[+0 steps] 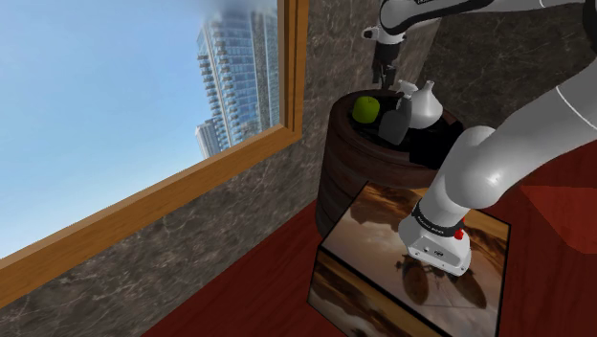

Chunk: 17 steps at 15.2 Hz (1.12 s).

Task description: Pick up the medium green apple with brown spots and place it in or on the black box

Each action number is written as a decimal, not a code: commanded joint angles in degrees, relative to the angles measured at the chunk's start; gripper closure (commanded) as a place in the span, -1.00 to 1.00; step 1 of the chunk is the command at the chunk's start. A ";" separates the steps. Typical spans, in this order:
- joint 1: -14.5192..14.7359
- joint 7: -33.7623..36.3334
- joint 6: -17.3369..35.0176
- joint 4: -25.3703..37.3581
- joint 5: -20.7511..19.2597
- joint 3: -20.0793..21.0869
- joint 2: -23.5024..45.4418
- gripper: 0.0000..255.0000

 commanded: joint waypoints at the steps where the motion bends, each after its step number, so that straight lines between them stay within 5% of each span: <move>1: 1.32 -6.36 1.60 2.77 0.33 -2.81 4.57 -1.00; 7: 3.88 -26.40 6.52 12.68 6.76 -9.94 21.32 -1.00; 17: 2.99 -27.74 12.55 8.99 8.28 -10.44 24.14 -1.00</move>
